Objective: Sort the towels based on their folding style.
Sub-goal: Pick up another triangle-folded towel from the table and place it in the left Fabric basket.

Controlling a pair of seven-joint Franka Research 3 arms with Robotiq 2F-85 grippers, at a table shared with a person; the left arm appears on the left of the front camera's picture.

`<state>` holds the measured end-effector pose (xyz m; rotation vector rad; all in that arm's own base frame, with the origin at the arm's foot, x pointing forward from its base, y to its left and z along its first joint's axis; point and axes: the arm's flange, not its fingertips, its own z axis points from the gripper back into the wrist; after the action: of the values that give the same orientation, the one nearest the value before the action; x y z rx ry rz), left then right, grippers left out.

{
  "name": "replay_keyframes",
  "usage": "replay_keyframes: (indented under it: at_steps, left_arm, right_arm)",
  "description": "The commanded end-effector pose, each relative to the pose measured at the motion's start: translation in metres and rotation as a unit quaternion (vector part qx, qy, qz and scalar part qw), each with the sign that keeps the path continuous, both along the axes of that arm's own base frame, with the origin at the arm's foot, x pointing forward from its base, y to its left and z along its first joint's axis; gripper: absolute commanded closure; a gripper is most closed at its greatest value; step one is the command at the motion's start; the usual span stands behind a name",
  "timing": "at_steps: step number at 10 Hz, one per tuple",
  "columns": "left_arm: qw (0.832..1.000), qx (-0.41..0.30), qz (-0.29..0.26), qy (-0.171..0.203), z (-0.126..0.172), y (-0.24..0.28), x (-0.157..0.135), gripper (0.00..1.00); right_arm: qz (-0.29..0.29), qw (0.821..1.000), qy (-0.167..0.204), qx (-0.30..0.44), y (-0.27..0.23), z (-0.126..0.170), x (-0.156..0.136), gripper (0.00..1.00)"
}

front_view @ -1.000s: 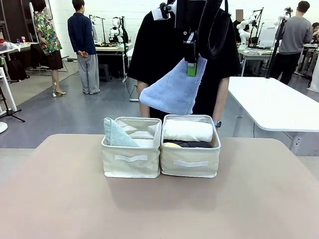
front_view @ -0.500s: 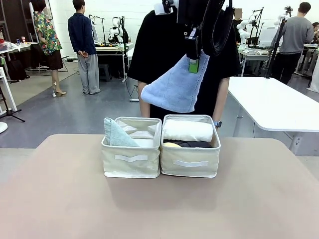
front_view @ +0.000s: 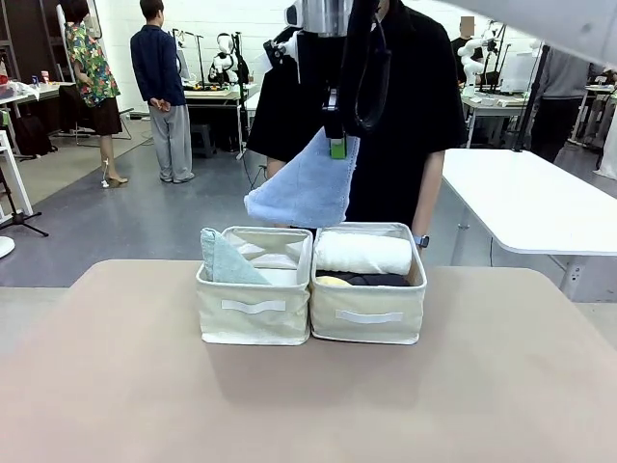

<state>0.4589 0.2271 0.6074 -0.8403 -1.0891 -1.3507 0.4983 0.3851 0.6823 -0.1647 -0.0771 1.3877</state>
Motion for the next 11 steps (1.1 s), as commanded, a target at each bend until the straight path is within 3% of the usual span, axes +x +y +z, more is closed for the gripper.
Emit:
replay_keyframes:
  at_steps: [1, 5, 11]
  left_arm:
    - [1.0, -0.007, 0.001, -0.003, 0.001, 0.0, -0.003, 0.0]
    - [1.0, -0.007, 0.001, -0.003, 0.001, 0.0, -0.003, 0.0]
    - [1.0, -0.007, 0.001, -0.003, 0.001, 0.0, -0.003, 0.0]
  right_arm:
    - [0.003, 1.0, -0.01, -0.01, 0.025, 0.03, 0.047, 0.83]
    - [0.05, 0.998, -0.015, 0.041, 0.062, 0.005, 0.097, 0.83]
    - [0.024, 0.997, -0.034, 0.071, 0.077, -0.036, 0.117, 0.83]
